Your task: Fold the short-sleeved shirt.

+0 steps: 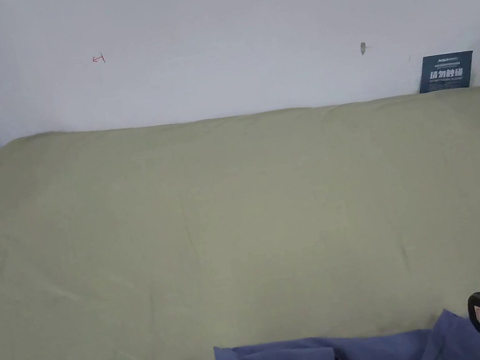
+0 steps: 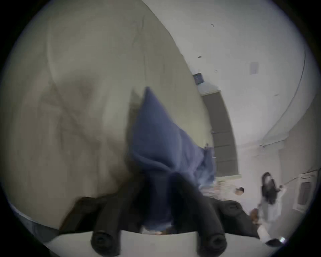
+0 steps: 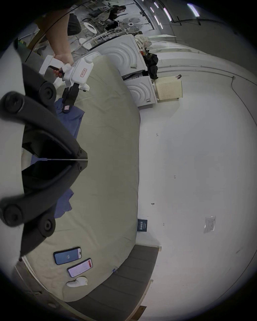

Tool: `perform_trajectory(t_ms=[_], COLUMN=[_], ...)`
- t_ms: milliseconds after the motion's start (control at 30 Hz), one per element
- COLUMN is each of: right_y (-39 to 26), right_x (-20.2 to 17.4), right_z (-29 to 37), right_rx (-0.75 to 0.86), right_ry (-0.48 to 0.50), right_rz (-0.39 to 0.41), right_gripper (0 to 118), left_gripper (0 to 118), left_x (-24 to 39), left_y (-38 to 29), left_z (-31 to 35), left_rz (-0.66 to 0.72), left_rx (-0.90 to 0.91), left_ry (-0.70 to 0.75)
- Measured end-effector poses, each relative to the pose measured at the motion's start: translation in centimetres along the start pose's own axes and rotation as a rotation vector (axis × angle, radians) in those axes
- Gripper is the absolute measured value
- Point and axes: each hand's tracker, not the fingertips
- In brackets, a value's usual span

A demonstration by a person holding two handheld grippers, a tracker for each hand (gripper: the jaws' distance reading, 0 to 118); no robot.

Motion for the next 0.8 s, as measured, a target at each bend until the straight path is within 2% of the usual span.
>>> perform_trajectory(t_ms=[33, 67, 167, 233, 333, 433, 533, 600, 700, 800], right_y=[0.0, -0.1, -0.3, -0.4, -0.4, -0.4, -0.6, -0.5, -0.4, -0.4], right_x=[0.1, 0.3, 1.1, 1.6, 1.9, 2.5, 3.6, 4.1, 4.4, 4.4], right_z=[0.1, 0.1, -0.3, -0.3, -0.2, 0.0, 0.1, -0.2, -0.6, -0.6], right_rx=[-0.002, -0.004, -0.010, -0.001, -0.002, -0.005, -0.001, -0.003, -0.006, 0.001], right_ry=[-0.003, -0.007, -0.044, -0.027, -0.025, -0.030, -0.048, -0.064, -0.078, -0.076], right_rz=[0.003, 0.004, -0.031, -0.058, -0.049, -0.041, -0.078, -0.086, -0.098, -0.112], right_gripper=[1, 1, 1, 1, 1, 1, 1, 1, 1, 1], left_gripper=[16, 16, 15, 15, 15, 15, 15, 15, 15, 15], left_x=[-0.5, -0.5, 0.1, 0.4, 1.0, 2.2, 2.9, 4.3, 8.0, 11.6], left_y=[-0.2, -0.4, -1.0, -0.8, 0.0, 1.2, 2.2, 2.7, 2.1, 1.1], left_z=[0.1, 0.3, 1.4, 2.5, 4.8, 9.0, 14.3, 16.5, 16.6, 13.7], left_rz=[0.020, 0.026, -0.019, 0.013, 0.029, -0.043, -0.074, -0.155, -0.291, -0.394], left_rx=[0.015, 0.048, 0.146, 0.209, 0.232, 0.343, 0.457, 0.469, 0.419, 0.344], left_ry=[-0.089, -0.102, -0.047, -0.073, -0.083, -0.025, 0.017, 0.131, 0.263, 0.254])
